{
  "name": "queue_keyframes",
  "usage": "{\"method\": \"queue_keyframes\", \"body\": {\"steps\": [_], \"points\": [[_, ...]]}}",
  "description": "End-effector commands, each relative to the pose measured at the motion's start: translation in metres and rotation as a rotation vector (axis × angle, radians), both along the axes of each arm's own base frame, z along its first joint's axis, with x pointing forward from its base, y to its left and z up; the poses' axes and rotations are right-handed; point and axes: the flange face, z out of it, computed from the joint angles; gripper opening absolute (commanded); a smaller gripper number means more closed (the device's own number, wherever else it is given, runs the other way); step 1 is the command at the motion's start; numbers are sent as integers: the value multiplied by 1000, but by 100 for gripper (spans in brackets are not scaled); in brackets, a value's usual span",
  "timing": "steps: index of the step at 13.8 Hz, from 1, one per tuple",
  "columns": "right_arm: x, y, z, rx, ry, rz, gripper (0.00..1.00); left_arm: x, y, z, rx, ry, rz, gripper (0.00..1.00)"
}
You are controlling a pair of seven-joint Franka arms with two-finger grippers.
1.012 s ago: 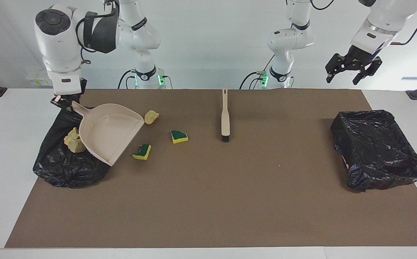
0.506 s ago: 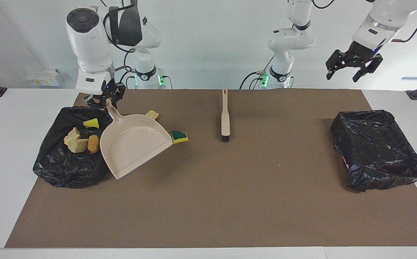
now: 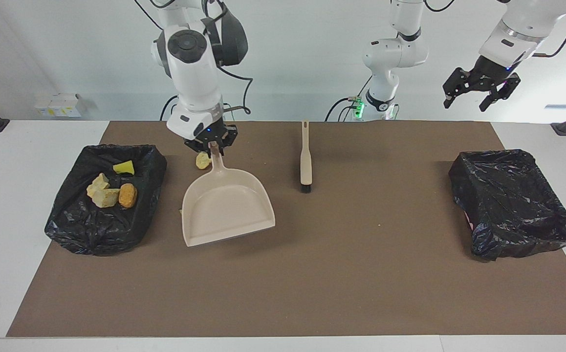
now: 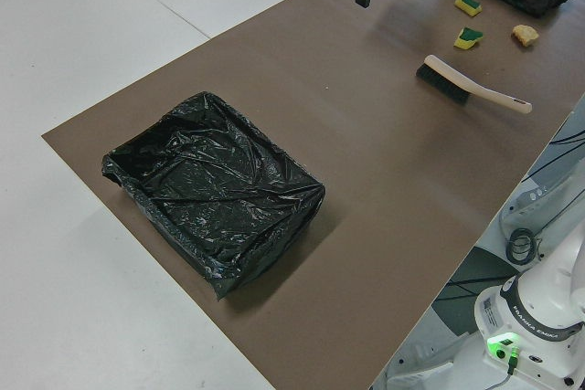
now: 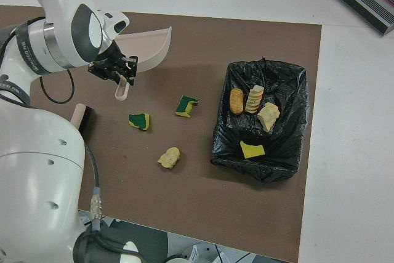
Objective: Sweep and dump trash in bin
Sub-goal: 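Bring the empty dustpan back with the right gripper and set it down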
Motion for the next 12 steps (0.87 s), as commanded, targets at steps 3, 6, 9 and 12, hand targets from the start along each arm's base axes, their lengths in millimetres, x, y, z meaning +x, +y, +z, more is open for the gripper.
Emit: {"method": "queue_keyframes", "body": {"steps": [3,6,9,12], "points": [[50,104,-61,47,1,-194,0,0,1,3,9,10,-9,100],[72,160,-100,91,-31,-283,0,0,1,3,9,10,-9,100],[81,173,-121,106,-33,-296,0,0,1,4,9,7,-9,100],[71,181,-139,99,-32,-280,0,0,1,3,9,10,-9,100]]}}
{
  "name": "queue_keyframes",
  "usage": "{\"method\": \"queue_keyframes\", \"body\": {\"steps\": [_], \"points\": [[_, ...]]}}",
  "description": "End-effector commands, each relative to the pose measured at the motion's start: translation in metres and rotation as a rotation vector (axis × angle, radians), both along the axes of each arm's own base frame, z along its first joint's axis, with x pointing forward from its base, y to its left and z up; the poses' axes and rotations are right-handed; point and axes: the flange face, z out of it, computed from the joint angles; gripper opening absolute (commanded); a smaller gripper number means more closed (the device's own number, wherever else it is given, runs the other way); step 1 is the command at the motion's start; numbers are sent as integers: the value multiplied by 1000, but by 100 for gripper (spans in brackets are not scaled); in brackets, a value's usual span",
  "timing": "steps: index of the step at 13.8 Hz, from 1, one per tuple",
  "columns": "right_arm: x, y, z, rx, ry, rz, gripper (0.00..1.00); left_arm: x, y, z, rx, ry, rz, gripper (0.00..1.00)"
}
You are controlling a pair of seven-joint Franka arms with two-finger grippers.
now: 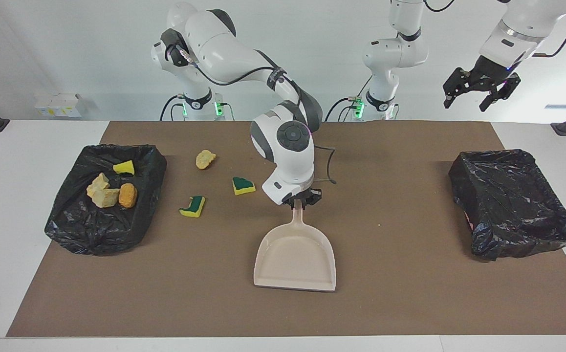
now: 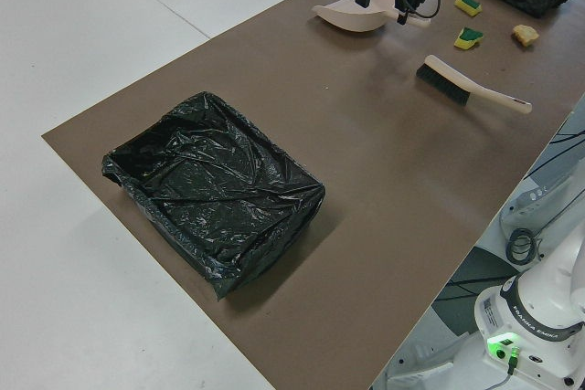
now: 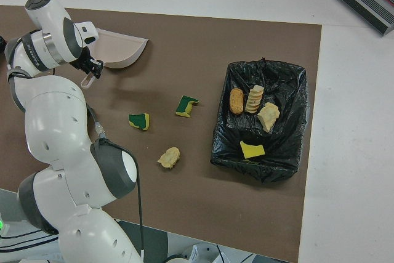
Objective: Sweep and dump trash in bin
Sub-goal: 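Bring the empty dustpan back with the right gripper and set it down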
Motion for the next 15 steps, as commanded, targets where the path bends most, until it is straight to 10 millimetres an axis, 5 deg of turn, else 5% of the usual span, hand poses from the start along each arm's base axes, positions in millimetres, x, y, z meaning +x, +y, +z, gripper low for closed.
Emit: {"method": "queue_keyframes", "body": {"steps": [1,2,3,9,12,15], "points": [[-2,9,-6,35,-26,-17,0,0,1,3,9,10,-9,100],[-2,6,-9,44,-10,-27,35,0,1,4,9,7,-9,100],[-2,1,-9,30,-13,-13,99,0,1,4,9,8,-9,100],[-31,-16,65,-22,61,8,100,0,1,4,9,8,-9,100],[-77,-21,88,-73,99,41,100,0,1,3,9,10,-9,100],[-140,-3,76,-80,149,81,100,0,1,4,9,8,-9,100]]}}
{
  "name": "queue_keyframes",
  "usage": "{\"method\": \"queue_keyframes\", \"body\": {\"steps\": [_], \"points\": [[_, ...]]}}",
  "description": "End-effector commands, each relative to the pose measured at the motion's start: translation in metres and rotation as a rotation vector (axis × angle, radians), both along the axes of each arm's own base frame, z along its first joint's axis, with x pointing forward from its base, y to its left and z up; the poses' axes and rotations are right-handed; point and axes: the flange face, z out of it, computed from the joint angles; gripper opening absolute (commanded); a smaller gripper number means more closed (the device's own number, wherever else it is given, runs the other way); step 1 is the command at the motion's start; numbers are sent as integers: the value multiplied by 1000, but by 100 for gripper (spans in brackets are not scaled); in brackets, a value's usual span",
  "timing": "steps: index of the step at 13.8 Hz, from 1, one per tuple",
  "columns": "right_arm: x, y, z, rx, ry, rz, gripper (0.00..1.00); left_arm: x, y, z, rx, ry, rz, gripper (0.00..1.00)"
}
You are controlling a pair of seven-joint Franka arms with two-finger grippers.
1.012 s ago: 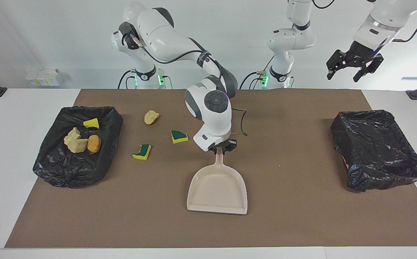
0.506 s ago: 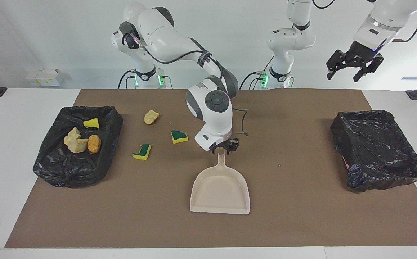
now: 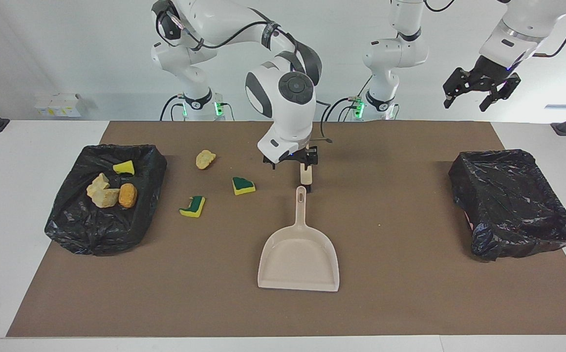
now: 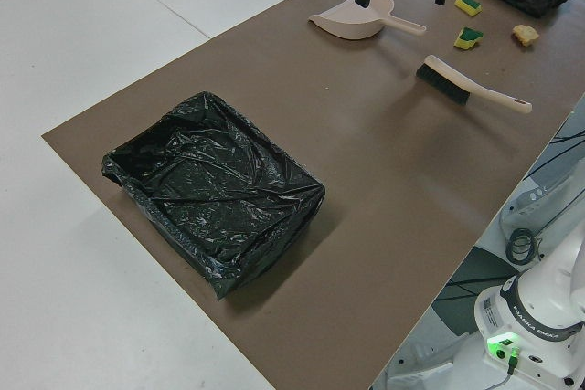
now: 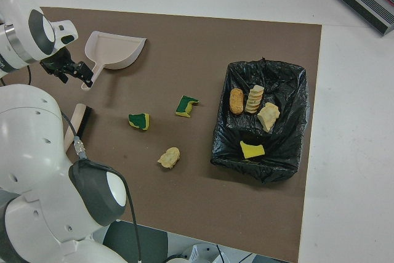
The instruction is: Sweep and dump trash in bin
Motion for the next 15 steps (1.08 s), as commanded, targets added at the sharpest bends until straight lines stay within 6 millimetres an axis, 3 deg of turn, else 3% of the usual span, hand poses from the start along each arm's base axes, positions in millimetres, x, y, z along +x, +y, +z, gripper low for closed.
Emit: {"method": "queue_keyframes", "body": {"steps": [1,6,10,11,15], "points": [[-61,6,-17,17,33,0,100,0,1,4,9,8,-9,100],[-145,5,-69,99,-24,-83,100,0,1,4,9,8,-9,100],[-166,28,-92,86,-20,-144,100,0,1,4,9,7,-9,100],[-174,33,-96,80,-13,-130,95,0,1,3,9,10,-9,100],[-182,29,-110,56,6,-126,84,0,1,4,9,8,-9,100]]}}
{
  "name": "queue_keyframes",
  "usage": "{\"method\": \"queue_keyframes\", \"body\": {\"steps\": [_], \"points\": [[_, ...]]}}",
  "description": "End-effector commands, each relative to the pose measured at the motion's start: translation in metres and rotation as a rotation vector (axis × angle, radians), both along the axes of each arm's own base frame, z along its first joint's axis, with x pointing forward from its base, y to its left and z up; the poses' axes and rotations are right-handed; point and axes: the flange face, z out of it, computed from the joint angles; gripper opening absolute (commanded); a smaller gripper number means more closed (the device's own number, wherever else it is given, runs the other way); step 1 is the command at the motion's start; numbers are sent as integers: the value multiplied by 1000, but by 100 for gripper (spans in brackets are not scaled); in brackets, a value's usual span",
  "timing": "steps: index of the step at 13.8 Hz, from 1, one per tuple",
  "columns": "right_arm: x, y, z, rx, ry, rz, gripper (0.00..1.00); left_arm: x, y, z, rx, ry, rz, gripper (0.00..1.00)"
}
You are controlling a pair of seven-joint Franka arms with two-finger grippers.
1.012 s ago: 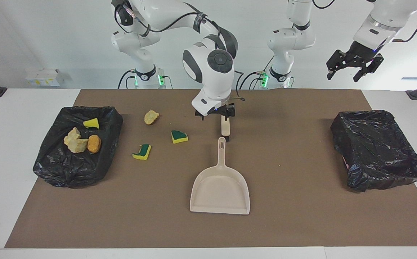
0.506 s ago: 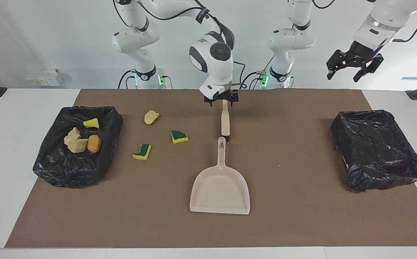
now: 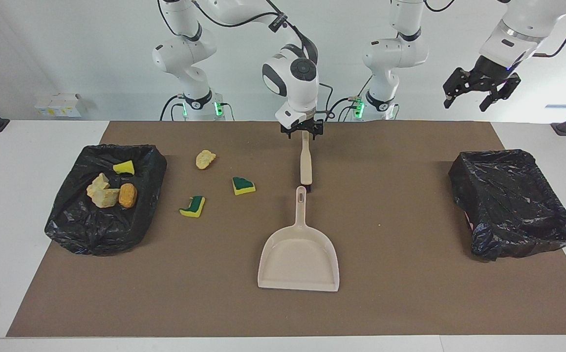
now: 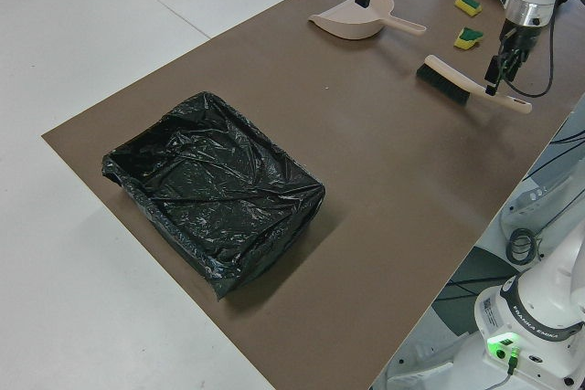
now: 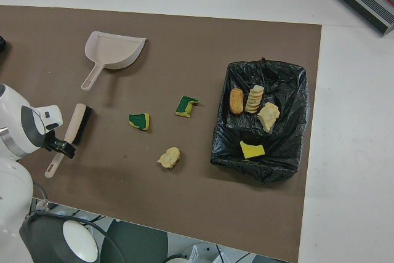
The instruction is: Sweep and dump trash in bin
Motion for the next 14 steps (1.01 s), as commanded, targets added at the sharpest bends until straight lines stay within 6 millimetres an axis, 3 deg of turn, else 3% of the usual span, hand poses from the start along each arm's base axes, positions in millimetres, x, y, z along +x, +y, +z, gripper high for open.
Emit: {"method": "queue_keyframes", "body": {"steps": [1,7,9,12,13,14], "points": [[-4,-4,-9,11,9,-51,82,0,1,4,9,8,-9,100],[-6,-2,-13,42,44,-101,63,0,1,4,9,8,-9,100],[-6,-2,-14,42,43,-99,47,0,1,4,9,8,-9,100],[-6,0,-13,47,42,-83,7,0,1,3,9,10,-9,100],[-7,2,-13,47,43,-79,0,0,1,4,9,8,-9,100],[-7,4,-11,45,48,-75,0,0,1,3,9,10,-9,100]]}}
